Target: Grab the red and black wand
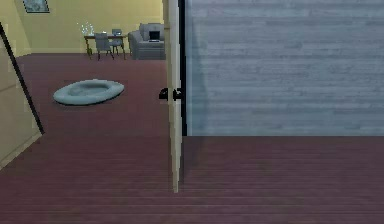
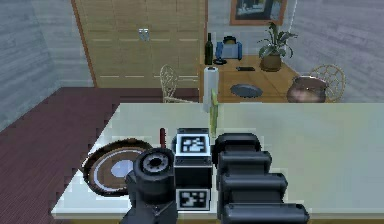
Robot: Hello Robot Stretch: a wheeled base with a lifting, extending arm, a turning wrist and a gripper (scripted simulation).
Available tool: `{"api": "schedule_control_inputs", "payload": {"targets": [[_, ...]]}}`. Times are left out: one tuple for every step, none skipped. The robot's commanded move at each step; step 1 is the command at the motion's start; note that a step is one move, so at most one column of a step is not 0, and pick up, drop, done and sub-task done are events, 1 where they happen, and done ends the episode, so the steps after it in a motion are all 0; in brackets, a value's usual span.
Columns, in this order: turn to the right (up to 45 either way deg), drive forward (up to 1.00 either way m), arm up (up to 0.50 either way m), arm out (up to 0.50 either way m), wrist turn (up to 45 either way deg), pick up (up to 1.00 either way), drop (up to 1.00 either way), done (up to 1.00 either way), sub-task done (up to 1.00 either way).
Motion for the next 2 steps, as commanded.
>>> {"api": "schedule_control_inputs", "payload": {"targets": [[0.0, 0.00, 0.00, 0.00, 45.0, 0.00, 0.00, 0.00, 0.00], [0.0, 0.00, 0.00, 0.00, 45.0, 0.00, 0.00, 0.00, 0.00]]}}
